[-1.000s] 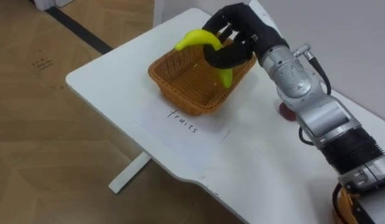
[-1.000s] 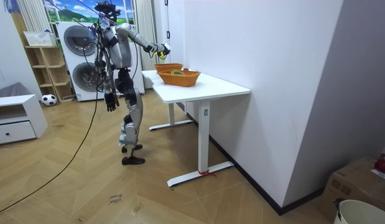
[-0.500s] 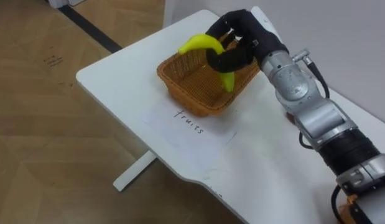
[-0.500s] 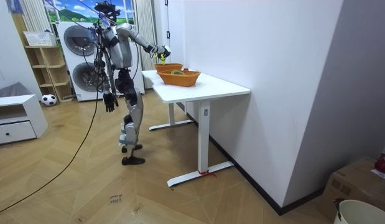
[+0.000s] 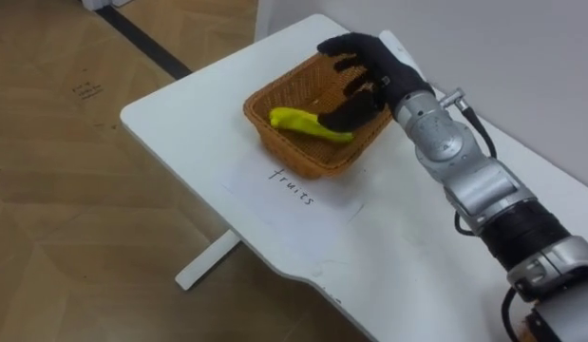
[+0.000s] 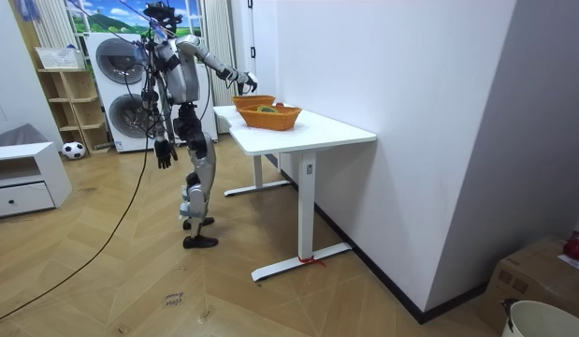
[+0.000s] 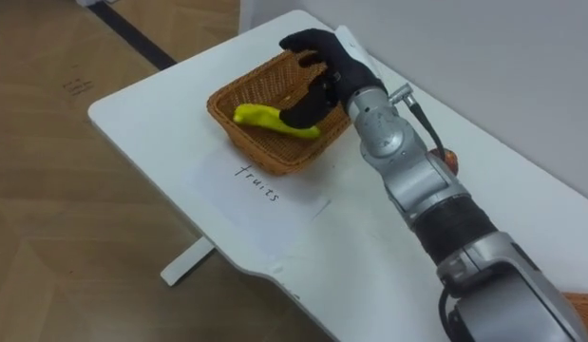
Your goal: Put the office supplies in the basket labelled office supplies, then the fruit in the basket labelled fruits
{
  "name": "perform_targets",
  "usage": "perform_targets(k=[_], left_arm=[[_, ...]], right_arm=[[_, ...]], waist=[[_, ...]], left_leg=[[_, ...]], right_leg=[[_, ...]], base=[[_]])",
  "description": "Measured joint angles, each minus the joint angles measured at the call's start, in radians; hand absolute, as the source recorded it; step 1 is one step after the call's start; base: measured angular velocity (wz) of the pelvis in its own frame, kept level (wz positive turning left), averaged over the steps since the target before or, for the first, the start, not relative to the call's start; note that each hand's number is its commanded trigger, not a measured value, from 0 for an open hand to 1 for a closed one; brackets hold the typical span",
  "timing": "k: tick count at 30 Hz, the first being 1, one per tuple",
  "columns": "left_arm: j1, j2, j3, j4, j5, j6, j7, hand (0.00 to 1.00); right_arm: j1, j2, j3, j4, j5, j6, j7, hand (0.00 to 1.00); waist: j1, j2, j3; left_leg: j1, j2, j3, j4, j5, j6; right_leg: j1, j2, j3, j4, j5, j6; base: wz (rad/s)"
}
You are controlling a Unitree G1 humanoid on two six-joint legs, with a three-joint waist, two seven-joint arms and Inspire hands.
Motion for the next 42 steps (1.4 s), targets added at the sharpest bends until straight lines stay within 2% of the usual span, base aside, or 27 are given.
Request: perform_targets(k=[14,19,23,25,27,28,29,32,36,38,40,42], left_arm=[[-0.011,0.001,0.0,-0.001,0.0,-0.002,0.0,0.0],[-0.034,-0.003,-0.001,0.001,0.0,-0.001,0.009,0.0],[-0.038,-0.013,0.0,0.001,0.0,0.009,0.023,0.0],[-0.04,-0.017,0.0,0.001,0.0,0.011,0.025,0.0],[-0.041,-0.024,0.0,0.001,-0.001,0.011,0.026,0.0],[-0.041,-0.027,0.0,0.001,-0.001,0.014,0.029,0.0],[-0.041,-0.029,0.0,-0.001,0.0,0.018,0.036,0.0],[-0.045,-0.032,0.0,-0.002,0.007,0.018,0.047,0.0],[-0.045,-0.045,0.002,-0.001,0.041,0.022,0.047,0.0],[-0.049,-0.053,0.002,-0.001,0.045,0.024,0.047,0.0],[-0.051,-0.057,0.002,-0.001,0.045,0.024,0.048,0.0],[-0.052,-0.061,0.002,-0.001,0.045,0.024,0.048,0.0]], right_arm=[[-0.001,-0.003,-0.001,0.008,0.003,-0.004,-0.001,0.0],[-0.002,-0.003,-0.001,0.013,0.018,-0.004,0.011,0.0],[-0.008,-0.003,-0.016,0.015,0.028,-0.003,0.011,0.0],[-0.008,-0.002,-0.045,0.009,0.042,-0.003,0.011,0.0],[-0.009,-0.002,-0.082,-0.008,0.054,-0.002,0.004,0.0],[-0.009,-0.002,-0.096,-0.021,0.06,-0.002,-0.004,0.0],[-0.009,-0.002,-0.11,-0.027,0.06,-0.003,-0.007,0.0],[-0.008,-0.002,-0.14,-0.029,0.056,-0.003,-0.019,0.0],[-0.008,-0.006,-0.197,-0.049,0.05,-0.002,-0.027,0.0],[-0.008,-0.018,-0.211,-0.054,0.051,-0.002,-0.049,0.0],[-0.008,-0.024,-0.214,-0.054,0.055,-0.002,-0.057,0.0],[-0.008,-0.024,-0.219,-0.054,0.067,-0.002,-0.063,0.0]], waist=[[-0.006,0.006,0.0079],[-0.007,0.01,0.0073],[-0.031,0.017,0.0059],[-0.042,0.022,0.0058],[-0.056,0.031,0.002],[-0.064,0.047,0.0041],[-0.074,0.052,-0.0003],[-0.096,0.068,-0.0032],[-0.117,0.08,-0.008],[-0.125,0.084,-0.0171],[-0.127,0.086,-0.0208],[-0.128,0.088,-0.0207]], left_leg=[[-0.012,0.0,0.007,0.002,0.0,0.0],[-0.01,0.0,0.008,0.002,0.0,0.0],[-0.009,-0.004,0.006,0.012,0.0,0.001],[-0.009,-0.01,0.007,0.016,0.001,0.001],[-0.01,-0.012,0.006,0.018,0.002,0.004],[-0.008,-0.013,0.007,0.018,0.003,0.006],[-0.008,-0.014,0.007,0.019,0.003,0.008],[-0.009,-0.016,0.011,0.019,0.006,0.011],[-0.012,-0.013,0.033,0.016,0.008,0.014],[-0.009,-0.013,0.041,0.013,0.008,0.014],[-0.003,-0.012,0.051,0.009,0.009,0.015],[0.007,-0.011,0.06,0.003,0.009,0.016]], right_leg=[[-0.014,-0.002,-0.002,0.0,0.0,0.0],[-0.014,-0.002,-0.003,0.0,0.0,0.0],[-0.006,-0.005,-0.001,0.0,-0.001,0.002],[-0.004,-0.011,0.0,0.001,-0.008,0.013],[-0.005,-0.017,0.001,0.002,-0.01,0.016],[-0.005,-0.019,0.002,0.002,-0.01,0.016],[-0.004,-0.021,0.002,0.002,-0.01,0.016],[-0.008,-0.024,0.003,0.002,-0.01,0.016],[-0.018,-0.025,0.006,0.002,-0.01,0.016],[-0.021,-0.027,0.008,0.003,-0.01,0.015],[-0.02,-0.027,0.02,0.003,-0.01,0.015],[-0.019,-0.028,0.031,0.003,-0.01,0.015]], base=[[-0.01],[0.0],[0.06],[0.09],[0.03],[0.0],[0.0],[-0.05],[-0.14],[-0.14],[-0.16],[-0.15]])
